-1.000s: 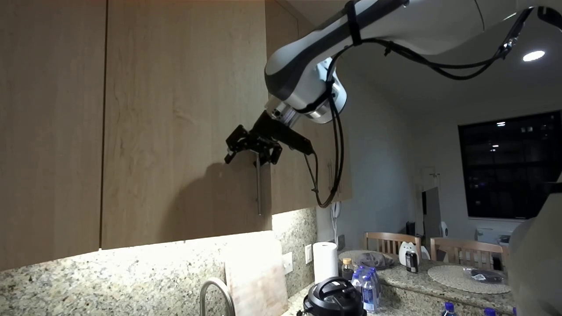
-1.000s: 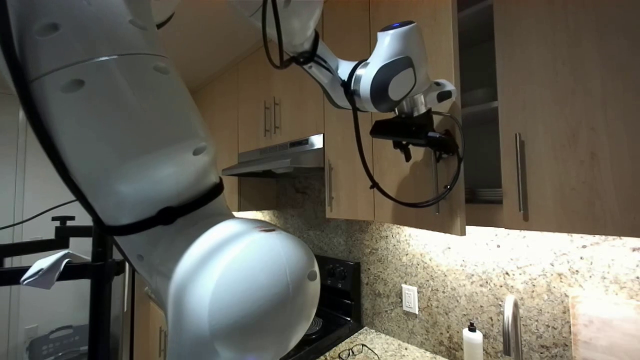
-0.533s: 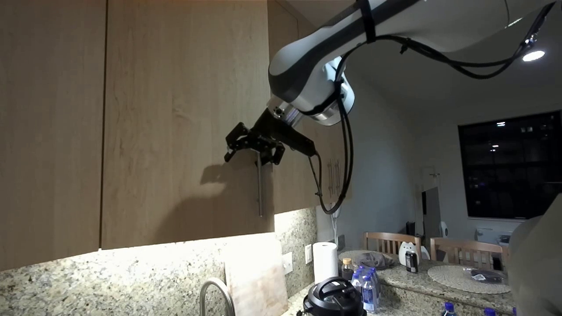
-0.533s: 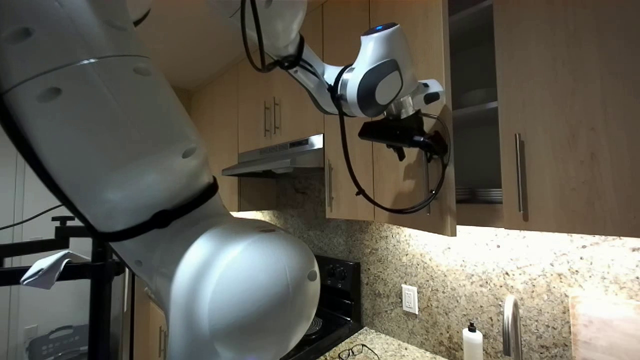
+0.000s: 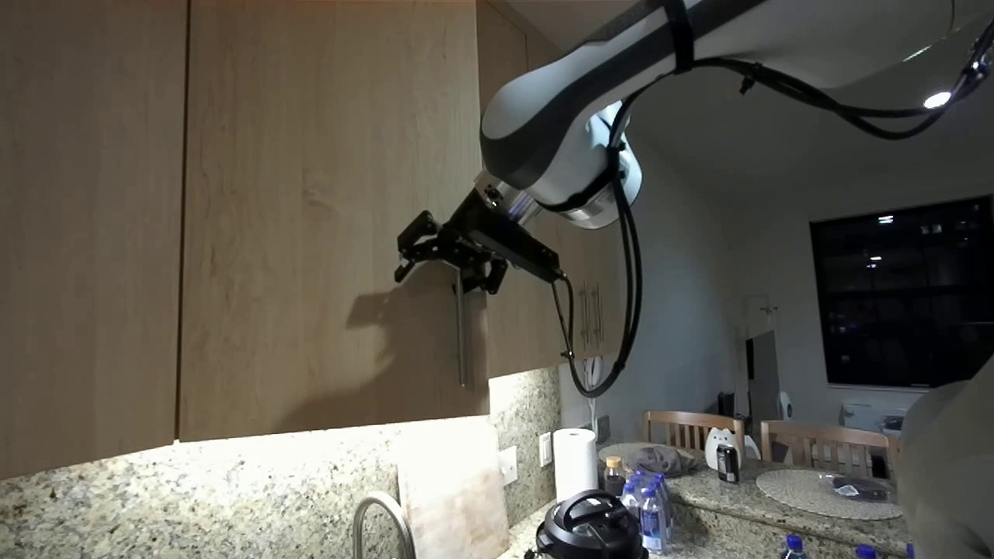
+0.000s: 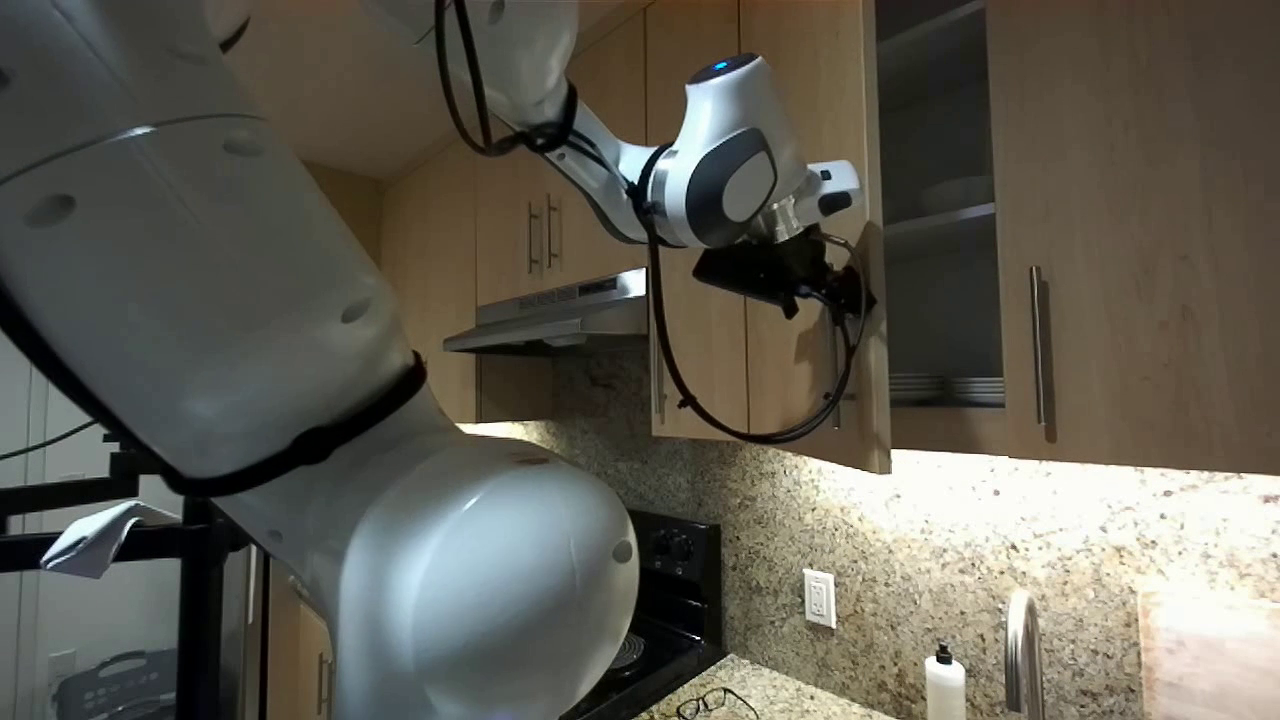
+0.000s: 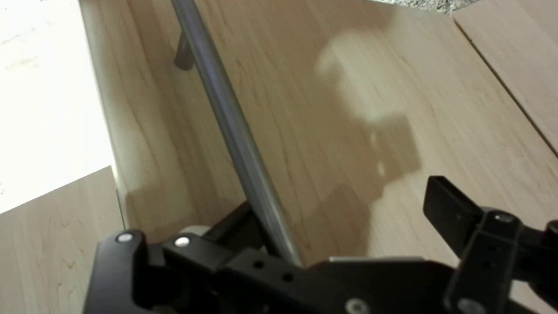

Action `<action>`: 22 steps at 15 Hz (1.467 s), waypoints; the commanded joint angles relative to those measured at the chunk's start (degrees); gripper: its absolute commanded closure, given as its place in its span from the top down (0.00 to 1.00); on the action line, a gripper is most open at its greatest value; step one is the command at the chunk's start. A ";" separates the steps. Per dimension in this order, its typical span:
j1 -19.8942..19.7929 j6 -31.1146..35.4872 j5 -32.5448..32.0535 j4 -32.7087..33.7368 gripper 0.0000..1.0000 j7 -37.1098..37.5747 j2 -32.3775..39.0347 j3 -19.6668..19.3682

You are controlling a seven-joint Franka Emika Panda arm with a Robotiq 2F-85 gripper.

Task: Open the cupboard door

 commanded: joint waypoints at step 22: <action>-0.47 2.20 0.90 -4.38 1.00 21.66 -2.37 13.23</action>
